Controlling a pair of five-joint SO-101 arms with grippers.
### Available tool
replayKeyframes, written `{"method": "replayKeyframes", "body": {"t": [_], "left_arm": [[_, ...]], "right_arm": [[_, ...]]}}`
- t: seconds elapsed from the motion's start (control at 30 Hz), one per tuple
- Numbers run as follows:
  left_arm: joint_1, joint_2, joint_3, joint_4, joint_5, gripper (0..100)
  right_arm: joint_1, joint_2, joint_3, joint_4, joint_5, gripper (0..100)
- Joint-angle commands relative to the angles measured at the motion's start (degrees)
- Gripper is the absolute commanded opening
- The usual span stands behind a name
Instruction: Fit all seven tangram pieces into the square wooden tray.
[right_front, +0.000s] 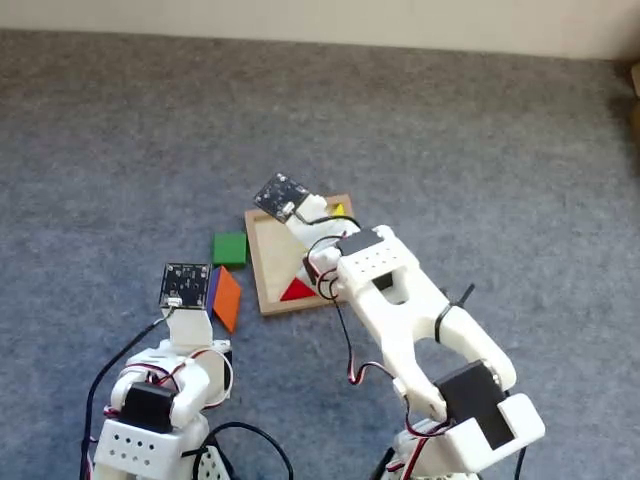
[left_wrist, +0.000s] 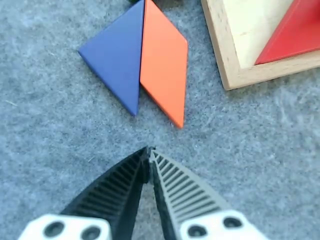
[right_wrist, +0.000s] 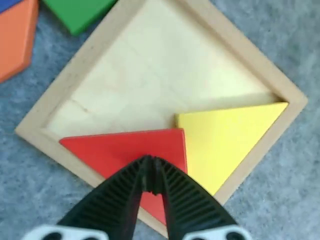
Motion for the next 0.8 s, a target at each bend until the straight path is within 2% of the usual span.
{"method": "replayKeyframes", "body": {"t": [0.0,0.5,0.77], "left_arm": [[-0.5,-2.4,1.2,0.3,-0.1,1],[-0.5,-2.4,1.2,0.3,-0.1,1],[-0.5,-2.4,1.2,0.3,-0.1,1]], "right_arm": [[-1.2,1.1,0.3,1.0,0.4,1.5],[-2.5,1.1,0.5,1.0,0.5,1.5],[3.6,-0.2,-0.6,3.5,0.8,1.5]]}}
